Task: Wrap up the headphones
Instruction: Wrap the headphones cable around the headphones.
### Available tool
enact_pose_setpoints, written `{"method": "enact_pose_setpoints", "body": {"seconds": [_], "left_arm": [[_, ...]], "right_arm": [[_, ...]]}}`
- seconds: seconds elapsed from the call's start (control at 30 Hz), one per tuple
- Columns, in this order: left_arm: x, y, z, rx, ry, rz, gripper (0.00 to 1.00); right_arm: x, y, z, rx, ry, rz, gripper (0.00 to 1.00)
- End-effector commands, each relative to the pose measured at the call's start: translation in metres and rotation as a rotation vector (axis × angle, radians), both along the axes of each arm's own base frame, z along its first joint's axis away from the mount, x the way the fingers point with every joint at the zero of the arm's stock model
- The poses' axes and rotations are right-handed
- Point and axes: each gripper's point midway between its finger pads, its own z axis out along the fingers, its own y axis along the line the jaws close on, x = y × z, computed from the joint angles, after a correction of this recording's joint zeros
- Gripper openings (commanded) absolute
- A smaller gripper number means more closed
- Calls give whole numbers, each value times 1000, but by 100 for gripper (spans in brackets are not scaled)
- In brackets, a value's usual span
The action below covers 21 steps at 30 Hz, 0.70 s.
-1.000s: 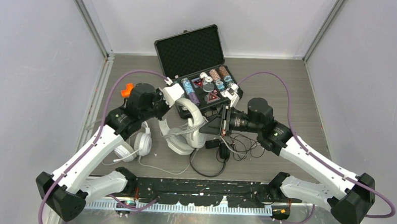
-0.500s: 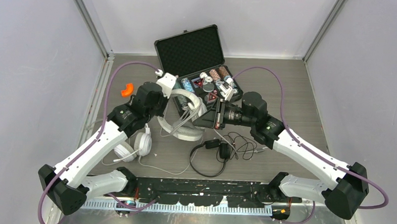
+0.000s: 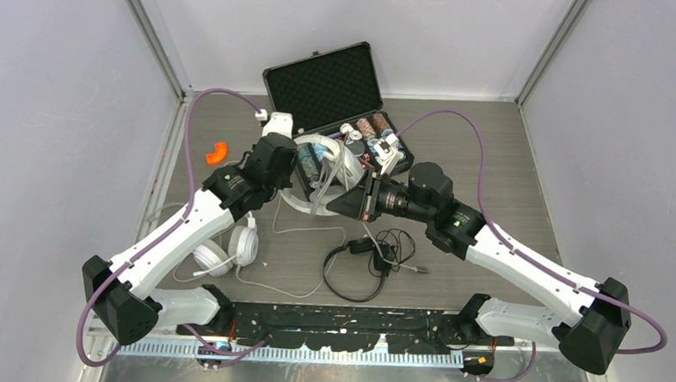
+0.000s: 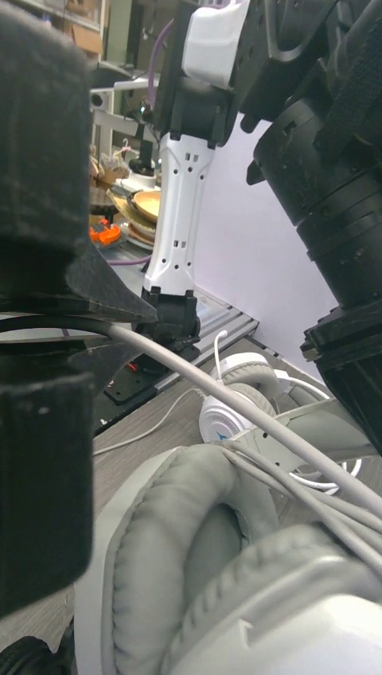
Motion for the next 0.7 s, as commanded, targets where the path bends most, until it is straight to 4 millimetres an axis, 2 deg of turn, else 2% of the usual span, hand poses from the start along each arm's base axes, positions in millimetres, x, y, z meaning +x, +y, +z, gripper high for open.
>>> {"method": "enact_pose_setpoints", "body": {"seconds": [0.0, 0.23, 0.67], "left_arm": [[17, -7, 53, -253, -143, 154, 0], [19, -28, 61, -415, -137, 150, 0], [20, -50, 74, -622, -84, 196, 0]], "right_arm": [[-3, 4, 15, 3, -141, -8, 16], [-1, 3, -4, -89, -283, -57, 17], [8, -5, -37, -198, -449, -151, 17]]}}
